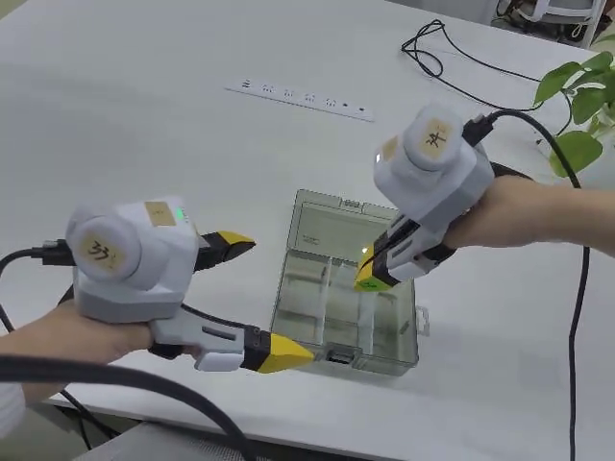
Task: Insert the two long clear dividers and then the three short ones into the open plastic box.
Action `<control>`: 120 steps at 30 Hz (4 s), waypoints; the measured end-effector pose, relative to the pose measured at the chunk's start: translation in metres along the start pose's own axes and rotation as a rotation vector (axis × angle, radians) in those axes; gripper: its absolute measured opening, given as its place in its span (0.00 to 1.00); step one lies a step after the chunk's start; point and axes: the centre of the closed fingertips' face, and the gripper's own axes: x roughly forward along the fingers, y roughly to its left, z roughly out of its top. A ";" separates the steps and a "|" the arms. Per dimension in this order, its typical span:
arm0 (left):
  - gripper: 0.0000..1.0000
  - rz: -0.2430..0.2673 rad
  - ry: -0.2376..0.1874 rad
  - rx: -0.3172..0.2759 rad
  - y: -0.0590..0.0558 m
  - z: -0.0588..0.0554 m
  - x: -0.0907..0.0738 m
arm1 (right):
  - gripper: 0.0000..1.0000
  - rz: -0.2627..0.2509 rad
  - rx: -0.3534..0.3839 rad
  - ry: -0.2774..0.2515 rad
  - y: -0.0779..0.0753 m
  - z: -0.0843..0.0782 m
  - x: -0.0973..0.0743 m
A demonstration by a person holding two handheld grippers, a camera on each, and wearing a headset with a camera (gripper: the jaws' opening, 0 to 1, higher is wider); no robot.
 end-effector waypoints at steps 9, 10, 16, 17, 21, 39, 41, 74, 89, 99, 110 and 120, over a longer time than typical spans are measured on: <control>0.91 -0.003 -0.002 -0.003 0.000 0.001 0.001 | 0.02 -0.005 -0.005 0.000 0.000 -0.001 0.000; 0.90 -0.003 -0.003 -0.005 0.000 0.001 0.002 | 0.02 -0.006 -0.006 0.002 0.000 -0.002 0.000; 0.90 -0.007 -0.001 -0.005 -0.001 0.001 0.003 | 0.02 -0.007 -0.010 -0.004 0.001 -0.001 -0.003; 0.90 -0.007 0.000 -0.006 -0.001 0.000 0.003 | 0.02 -0.010 -0.011 -0.007 0.001 -0.001 -0.004; 0.89 -0.009 0.002 -0.009 -0.002 0.000 0.003 | 0.02 -0.012 -0.016 0.001 0.000 -0.003 -0.007; 0.89 -0.010 0.005 -0.011 -0.003 0.000 0.003 | 0.02 -0.010 0.007 -0.021 0.000 -0.003 -0.004; 0.89 -0.010 0.005 -0.010 -0.003 0.000 0.003 | 0.02 -0.014 -0.009 -0.024 0.001 -0.002 -0.003; 0.88 -0.016 0.007 -0.017 -0.005 -0.001 0.005 | 0.02 -0.043 -0.086 -0.013 0.006 -0.004 0.012; 0.88 -0.011 0.005 -0.016 -0.003 -0.002 0.003 | 0.02 -0.058 -0.089 0.063 0.001 -0.015 0.038; 0.88 -0.015 0.004 -0.016 -0.003 -0.002 0.004 | 0.01 -0.069 -0.087 0.093 -0.001 -0.018 0.046; 0.88 -0.025 0.002 -0.009 -0.005 -0.001 0.006 | 0.01 -0.076 -0.081 0.117 -0.001 -0.020 0.049; 0.87 -0.028 0.004 0.002 -0.006 0.000 0.006 | 0.02 -0.060 -0.080 0.105 -0.001 -0.020 0.048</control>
